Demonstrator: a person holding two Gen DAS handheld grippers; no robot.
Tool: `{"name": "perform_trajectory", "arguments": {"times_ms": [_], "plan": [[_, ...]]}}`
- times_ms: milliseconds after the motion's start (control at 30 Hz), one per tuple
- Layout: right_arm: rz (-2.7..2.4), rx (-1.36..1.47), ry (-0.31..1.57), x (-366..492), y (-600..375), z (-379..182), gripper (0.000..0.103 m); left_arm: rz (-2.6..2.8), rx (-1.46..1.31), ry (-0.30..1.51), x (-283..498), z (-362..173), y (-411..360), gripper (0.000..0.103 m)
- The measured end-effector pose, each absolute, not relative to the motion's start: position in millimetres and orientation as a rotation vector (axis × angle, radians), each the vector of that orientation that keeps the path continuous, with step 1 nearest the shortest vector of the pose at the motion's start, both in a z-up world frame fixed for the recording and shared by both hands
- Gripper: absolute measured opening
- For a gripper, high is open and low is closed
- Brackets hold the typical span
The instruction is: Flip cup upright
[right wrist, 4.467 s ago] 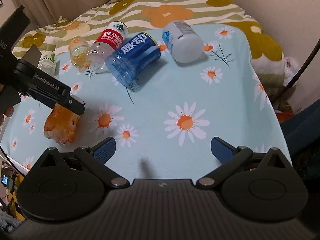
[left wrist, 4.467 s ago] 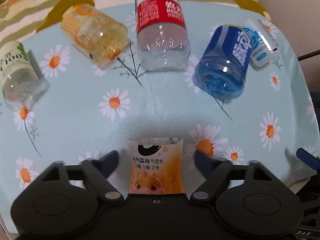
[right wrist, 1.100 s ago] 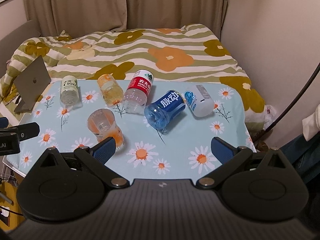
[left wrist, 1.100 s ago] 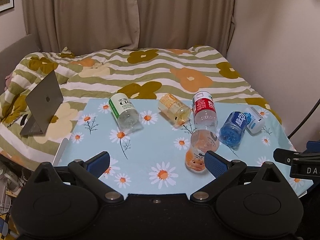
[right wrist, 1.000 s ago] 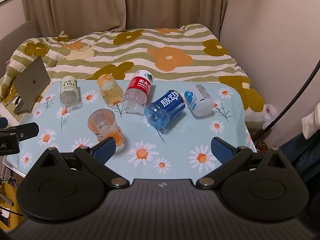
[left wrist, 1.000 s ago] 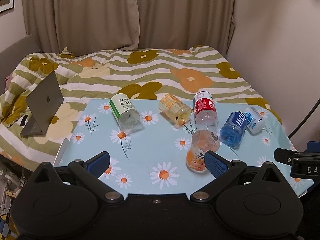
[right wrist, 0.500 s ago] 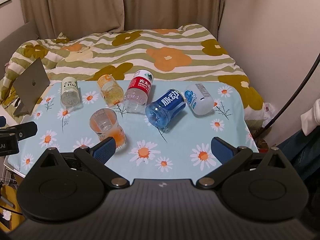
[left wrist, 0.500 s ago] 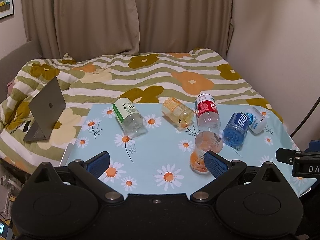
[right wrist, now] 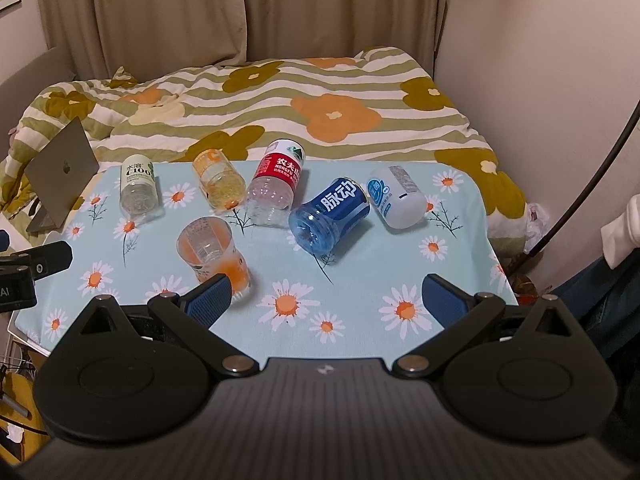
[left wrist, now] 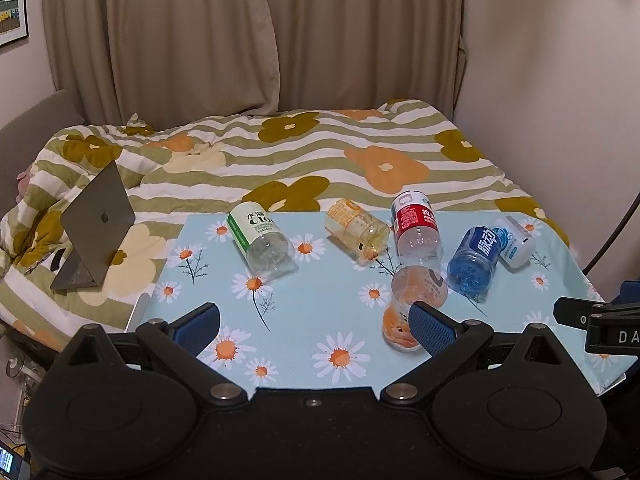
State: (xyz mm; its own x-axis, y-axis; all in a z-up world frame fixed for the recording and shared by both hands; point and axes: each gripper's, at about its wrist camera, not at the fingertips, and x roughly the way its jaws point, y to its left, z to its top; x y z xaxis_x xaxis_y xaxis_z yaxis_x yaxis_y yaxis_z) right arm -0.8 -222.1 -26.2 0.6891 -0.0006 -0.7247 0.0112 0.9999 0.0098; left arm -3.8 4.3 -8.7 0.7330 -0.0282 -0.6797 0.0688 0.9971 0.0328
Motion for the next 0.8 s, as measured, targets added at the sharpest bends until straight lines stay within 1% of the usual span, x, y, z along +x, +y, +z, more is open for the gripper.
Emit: {"name": "perform_trajectory", "arguments": {"times_ms": [800], "plan": [[-0.006, 0.013, 0.814, 0.2, -222.0, -27.2, 0.103, -0.006, 0.076, 0.725, 1.0, -8.1, 3.6, 0.102]]}}
